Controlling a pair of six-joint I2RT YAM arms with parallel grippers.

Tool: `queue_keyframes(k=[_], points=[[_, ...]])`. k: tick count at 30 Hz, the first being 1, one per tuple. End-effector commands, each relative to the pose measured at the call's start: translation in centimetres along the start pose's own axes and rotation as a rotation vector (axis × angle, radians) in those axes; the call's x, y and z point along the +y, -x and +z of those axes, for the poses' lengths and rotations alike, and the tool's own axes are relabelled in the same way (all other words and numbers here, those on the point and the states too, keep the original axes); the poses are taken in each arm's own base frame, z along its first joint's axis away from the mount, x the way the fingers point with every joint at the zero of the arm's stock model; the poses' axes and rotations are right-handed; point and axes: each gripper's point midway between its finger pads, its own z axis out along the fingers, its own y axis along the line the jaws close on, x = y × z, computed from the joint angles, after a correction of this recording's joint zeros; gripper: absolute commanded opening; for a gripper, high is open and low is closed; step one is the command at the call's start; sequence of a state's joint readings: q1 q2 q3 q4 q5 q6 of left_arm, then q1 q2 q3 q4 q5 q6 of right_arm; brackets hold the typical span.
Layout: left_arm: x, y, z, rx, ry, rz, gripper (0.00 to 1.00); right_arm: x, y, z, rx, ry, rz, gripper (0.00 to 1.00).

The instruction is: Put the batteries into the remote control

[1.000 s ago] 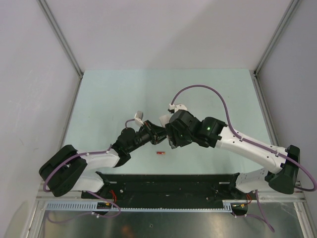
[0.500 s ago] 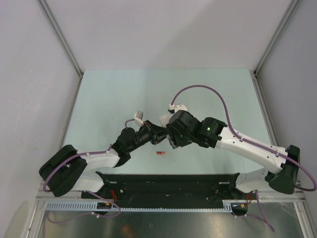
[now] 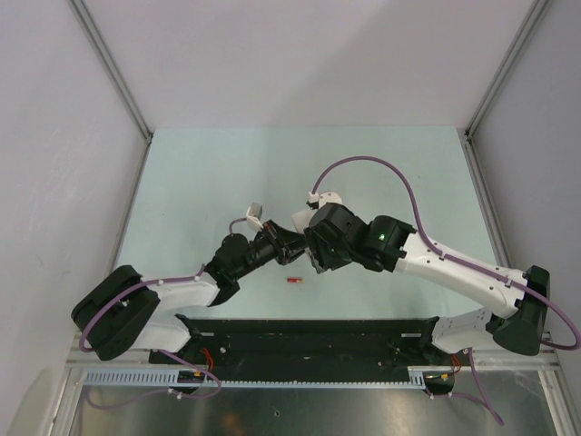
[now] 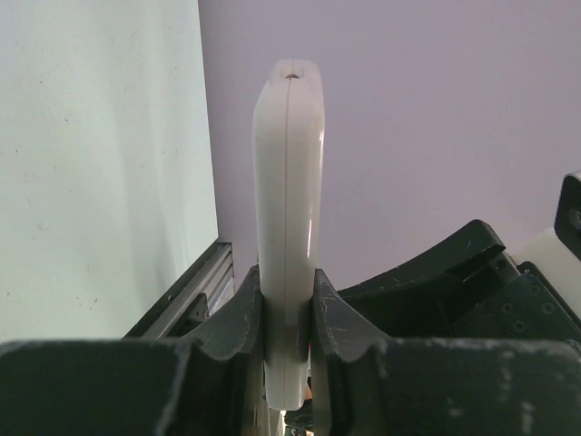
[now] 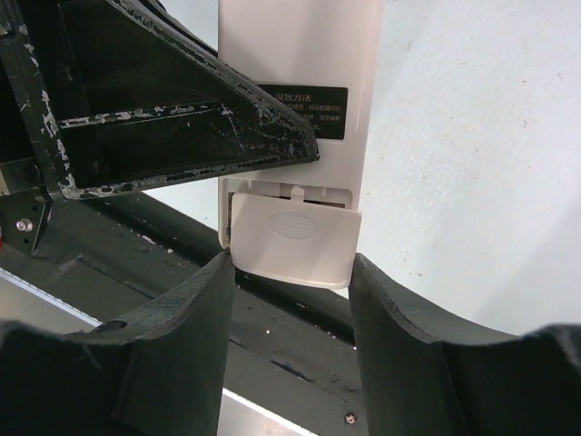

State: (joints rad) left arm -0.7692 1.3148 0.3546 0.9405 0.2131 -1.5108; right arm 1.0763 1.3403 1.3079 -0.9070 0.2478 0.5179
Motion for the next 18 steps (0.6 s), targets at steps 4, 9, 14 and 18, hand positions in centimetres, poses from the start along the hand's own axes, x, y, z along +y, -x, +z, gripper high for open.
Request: queue_keyframes(k=[4, 9, 14, 18], points=[[-2.0, 0.3, 0.2, -0.010, -0.064, 0.014, 0.00, 1.3, 2.8, -2.1, -0.099, 0.064, 0.015, 0.54], [-1.3, 0.3, 0.2, -0.014, -0.048, 0.010, 0.00, 1.3, 2.4, -2.3, -0.084, 0.069, 0.012, 0.54], [-1.2, 0.5, 0.1, -0.025, -0.048, 0.025, 0.00, 1.5, 1.9, -2.5, -0.052, 0.101, 0.003, 0.54], [-1.2, 0.6, 0.1, -0.030, -0.047, 0.039, 0.00, 1.0, 1.8, -2.8, -0.021, 0.125, 0.013, 0.51]])
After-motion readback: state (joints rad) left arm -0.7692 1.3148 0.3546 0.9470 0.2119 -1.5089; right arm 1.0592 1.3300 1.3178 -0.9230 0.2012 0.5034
